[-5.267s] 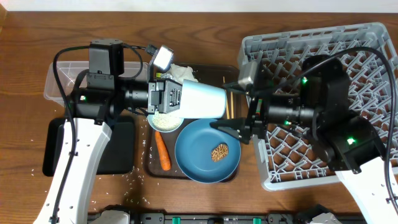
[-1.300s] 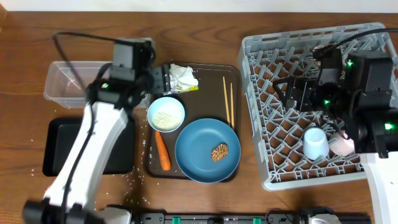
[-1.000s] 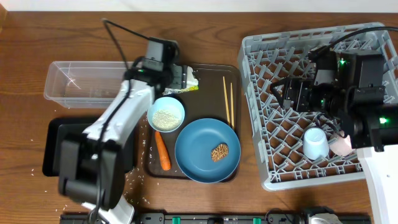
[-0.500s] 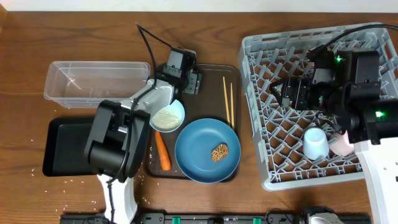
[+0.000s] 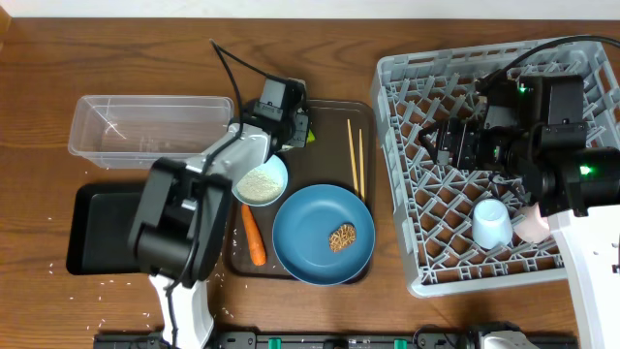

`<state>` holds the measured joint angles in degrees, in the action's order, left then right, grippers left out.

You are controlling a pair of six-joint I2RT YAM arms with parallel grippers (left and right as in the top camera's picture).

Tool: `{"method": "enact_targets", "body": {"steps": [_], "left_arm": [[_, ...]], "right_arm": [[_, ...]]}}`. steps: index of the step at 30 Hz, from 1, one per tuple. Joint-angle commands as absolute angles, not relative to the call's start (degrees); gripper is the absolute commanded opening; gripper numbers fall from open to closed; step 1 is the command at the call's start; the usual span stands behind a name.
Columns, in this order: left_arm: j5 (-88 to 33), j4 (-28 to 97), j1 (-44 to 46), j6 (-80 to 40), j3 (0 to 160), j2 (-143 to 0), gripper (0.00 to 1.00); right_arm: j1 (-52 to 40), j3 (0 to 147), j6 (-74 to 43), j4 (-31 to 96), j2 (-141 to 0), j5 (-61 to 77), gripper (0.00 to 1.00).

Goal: Sort waste into correct bins and load items into the dishwasher rack
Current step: 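Carry the tissue with the left gripper and drop it in the clear bin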

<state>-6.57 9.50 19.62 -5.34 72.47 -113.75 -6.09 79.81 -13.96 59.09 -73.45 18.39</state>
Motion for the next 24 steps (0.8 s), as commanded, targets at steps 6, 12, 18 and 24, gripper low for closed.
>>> {"method": "enact_targets", "body": {"steps": [6,12,18,24], "left_arm": [[0.30,19.00,19.44,-7.79,72.34,-97.54,0.06],[16.62,24.40,16.67,-7.79,72.34,-93.78,0.06],[16.99,26.63,9.02,-10.50,72.34,-96.05,0.06],[1.56,25.56,4.73,-10.61,72.34,-96.01,0.58]], "right_arm": [[-6.83,79.85,-14.76,59.16,-73.52,18.22,0.84],[-6.83,79.85,-14.76,59.18,-73.52,18.24,0.84],[-6.83,79.85,-14.76,59.18,-73.52,18.24,0.84],[-6.83,79.83,-14.76,59.18,-73.52,18.22,0.84]]}}
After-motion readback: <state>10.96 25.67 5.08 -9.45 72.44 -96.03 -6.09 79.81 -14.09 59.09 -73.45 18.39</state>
